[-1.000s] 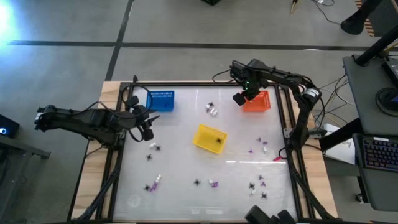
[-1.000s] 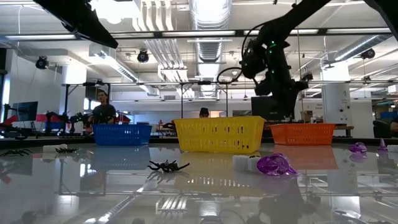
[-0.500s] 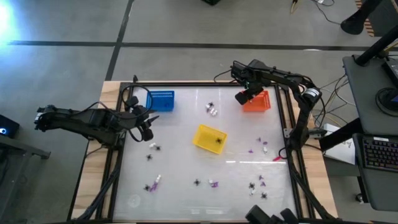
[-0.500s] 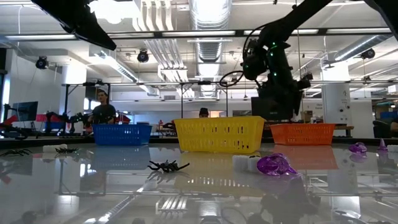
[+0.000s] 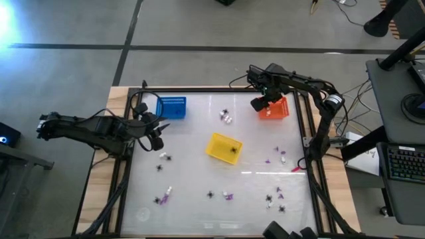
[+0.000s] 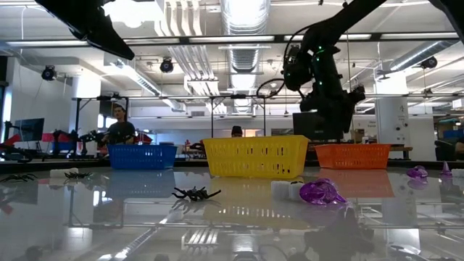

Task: Sort Halloween decoration
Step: Put the purple witch hat toy into the blue bin

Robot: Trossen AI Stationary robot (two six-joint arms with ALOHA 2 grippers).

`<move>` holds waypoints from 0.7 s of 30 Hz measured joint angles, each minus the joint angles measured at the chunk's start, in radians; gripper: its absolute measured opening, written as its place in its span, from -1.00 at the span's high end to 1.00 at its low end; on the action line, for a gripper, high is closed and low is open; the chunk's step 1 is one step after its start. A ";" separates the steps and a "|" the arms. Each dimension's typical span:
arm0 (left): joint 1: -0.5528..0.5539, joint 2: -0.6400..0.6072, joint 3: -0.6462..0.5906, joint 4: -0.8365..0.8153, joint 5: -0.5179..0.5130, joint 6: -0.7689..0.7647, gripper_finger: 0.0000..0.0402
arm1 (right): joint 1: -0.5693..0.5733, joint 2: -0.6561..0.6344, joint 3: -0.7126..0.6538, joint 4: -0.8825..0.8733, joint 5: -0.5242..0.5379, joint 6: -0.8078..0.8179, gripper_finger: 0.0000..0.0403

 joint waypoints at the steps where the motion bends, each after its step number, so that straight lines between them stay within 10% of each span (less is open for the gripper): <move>1: 0.000 0.000 0.000 0.000 0.001 0.000 0.49 | 0.004 -0.007 0.000 -0.001 -0.030 0.002 0.25; 21: 0.000 0.000 0.000 -0.025 0.034 -0.003 0.49 | 0.328 -0.256 0.028 0.023 -0.088 0.245 0.27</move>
